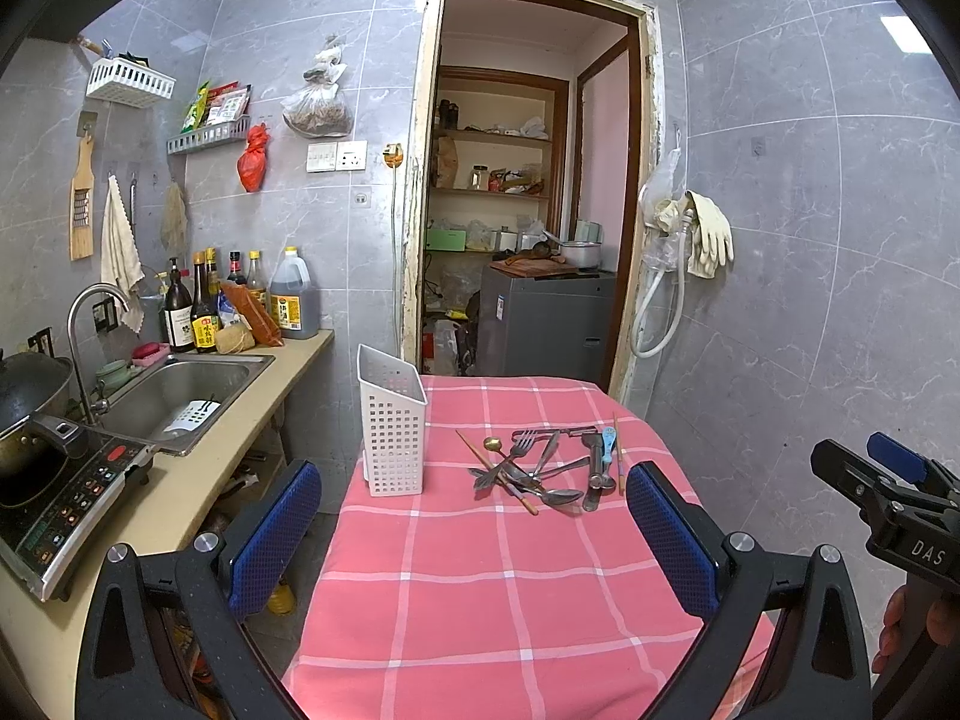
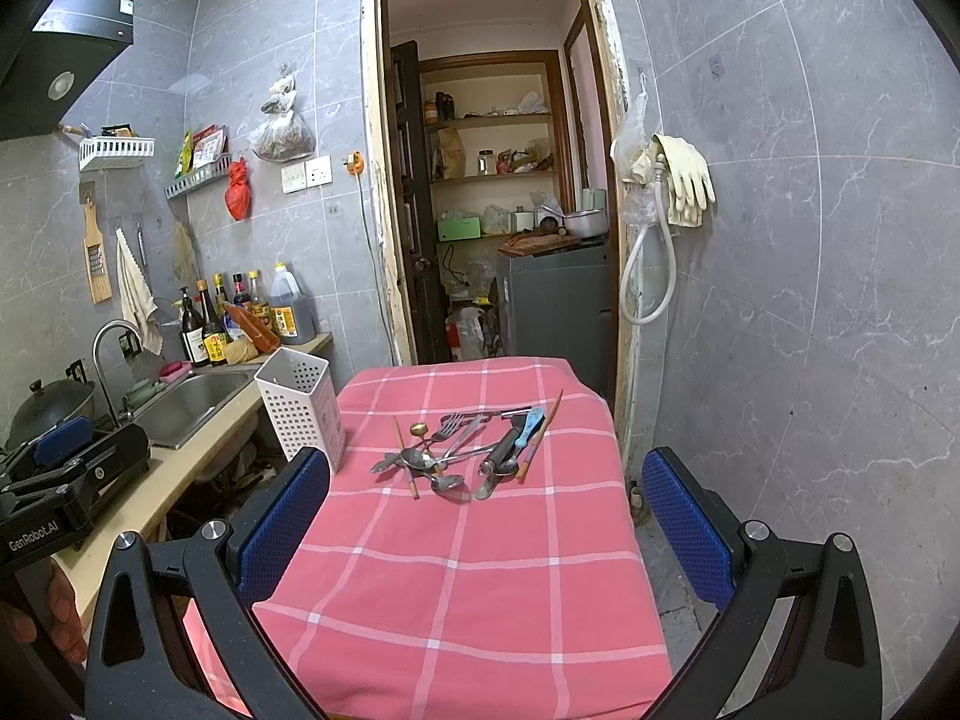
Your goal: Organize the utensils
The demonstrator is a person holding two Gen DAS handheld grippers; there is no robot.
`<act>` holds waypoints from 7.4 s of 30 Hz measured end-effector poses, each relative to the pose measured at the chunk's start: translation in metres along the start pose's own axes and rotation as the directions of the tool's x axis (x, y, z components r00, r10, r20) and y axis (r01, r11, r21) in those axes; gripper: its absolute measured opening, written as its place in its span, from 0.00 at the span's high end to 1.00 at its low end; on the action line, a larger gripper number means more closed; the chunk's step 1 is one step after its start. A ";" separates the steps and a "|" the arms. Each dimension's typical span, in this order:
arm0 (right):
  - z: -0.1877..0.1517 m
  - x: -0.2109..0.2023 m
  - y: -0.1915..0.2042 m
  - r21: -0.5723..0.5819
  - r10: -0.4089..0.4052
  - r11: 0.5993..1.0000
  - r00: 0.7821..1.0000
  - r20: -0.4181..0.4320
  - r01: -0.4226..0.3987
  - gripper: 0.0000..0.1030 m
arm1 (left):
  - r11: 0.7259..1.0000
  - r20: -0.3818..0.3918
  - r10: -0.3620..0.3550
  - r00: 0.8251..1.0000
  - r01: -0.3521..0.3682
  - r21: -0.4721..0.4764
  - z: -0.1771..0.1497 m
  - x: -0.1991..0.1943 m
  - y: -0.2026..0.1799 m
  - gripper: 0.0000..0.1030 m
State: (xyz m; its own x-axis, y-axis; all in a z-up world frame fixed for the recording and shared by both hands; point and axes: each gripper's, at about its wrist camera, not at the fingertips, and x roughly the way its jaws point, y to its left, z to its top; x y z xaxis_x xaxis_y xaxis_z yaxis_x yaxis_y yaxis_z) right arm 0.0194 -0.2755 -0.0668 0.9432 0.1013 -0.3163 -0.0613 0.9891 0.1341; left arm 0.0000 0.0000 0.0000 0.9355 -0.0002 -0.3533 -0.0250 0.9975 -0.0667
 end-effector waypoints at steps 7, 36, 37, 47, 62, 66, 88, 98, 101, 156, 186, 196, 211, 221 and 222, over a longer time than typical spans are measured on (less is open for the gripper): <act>0.000 0.001 0.000 0.000 0.001 1.000 1.000 -0.001 -0.001 0.01 | 1.000 -0.001 -0.001 1.000 0.001 0.001 0.000 0.000 0.000 0.01; -0.001 0.002 -0.002 0.000 0.000 1.000 1.000 -0.004 0.000 0.01 | 1.000 -0.007 -0.001 1.000 0.001 0.002 -0.006 0.008 -0.009 0.01; -0.001 0.002 -0.002 0.001 0.000 1.000 1.000 -0.004 0.000 0.01 | 1.000 -0.007 -0.001 1.000 0.001 0.002 -0.007 0.008 -0.010 0.01; 0.001 0.005 -0.001 0.000 0.001 1.000 1.000 -0.004 -0.001 0.01 | 1.000 -0.023 0.002 1.000 -0.002 0.006 -0.010 0.008 -0.019 0.01; 0.002 0.048 0.006 0.016 0.005 1.000 0.999 -0.040 -0.004 0.01 | 0.999 -0.065 0.015 0.998 -0.013 0.031 0.001 0.034 -0.010 0.01; 0.002 0.063 0.009 0.024 -0.005 1.000 0.998 -0.059 0.006 0.01 | 1.000 -0.087 0.006 0.996 -0.003 0.024 0.006 0.052 -0.006 0.01; 0.022 0.156 0.031 0.053 -0.129 0.989 0.984 -0.120 0.136 0.01 | 0.996 -0.171 -0.072 0.983 0.081 0.042 0.028 0.168 0.019 0.01; 0.034 0.196 0.009 0.025 -0.124 0.991 0.981 -0.148 0.129 0.01 | 0.991 -0.221 -0.123 0.968 0.130 0.018 0.034 0.222 -0.006 0.01; 0.039 0.218 -0.002 0.014 -0.099 0.995 0.980 -0.173 0.102 0.01 | 0.990 -0.243 -0.132 0.961 0.138 0.008 0.035 0.240 -0.017 0.01; -0.038 0.491 -0.045 0.189 0.338 0.941 0.789 -0.514 -0.280 0.62 | 0.962 -0.664 -0.233 0.711 0.267 -0.052 -0.027 0.509 -0.080 0.55; -0.049 0.486 -0.066 0.331 0.431 0.897 0.745 -0.509 -0.293 0.86 | 0.875 -0.734 -0.479 0.481 0.326 -0.358 -0.028 0.512 -0.070 0.95; -0.051 0.486 -0.065 0.369 0.464 0.879 0.719 -0.517 -0.301 0.86 | 0.868 -0.778 -0.462 0.425 0.397 -0.299 -0.025 0.518 -0.087 0.96; -0.060 0.480 -0.062 0.400 0.480 0.868 0.706 -0.521 -0.295 0.86 | 0.860 -0.856 -0.391 0.339 0.465 -0.210 -0.026 0.522 -0.095 0.92; -0.057 0.486 -0.060 0.384 0.480 0.872 0.689 -0.543 -0.305 0.84 | 0.862 -0.879 -0.362 0.309 0.471 -0.189 -0.037 0.526 -0.101 0.93; -0.055 0.486 -0.058 0.373 0.471 0.877 0.691 -0.549 -0.302 0.86 | 0.864 -0.874 -0.366 0.320 0.465 -0.192 -0.035 0.526 -0.098 0.94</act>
State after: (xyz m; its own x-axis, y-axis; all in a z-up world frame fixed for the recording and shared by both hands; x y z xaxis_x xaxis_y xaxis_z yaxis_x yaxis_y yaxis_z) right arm 0.4633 -0.2782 -0.2802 0.4435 0.5948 -0.6705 -0.2167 0.7970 0.5637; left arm 0.4823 -0.1008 -0.2117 0.0005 -0.4274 -0.9041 0.3458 0.8484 -0.4009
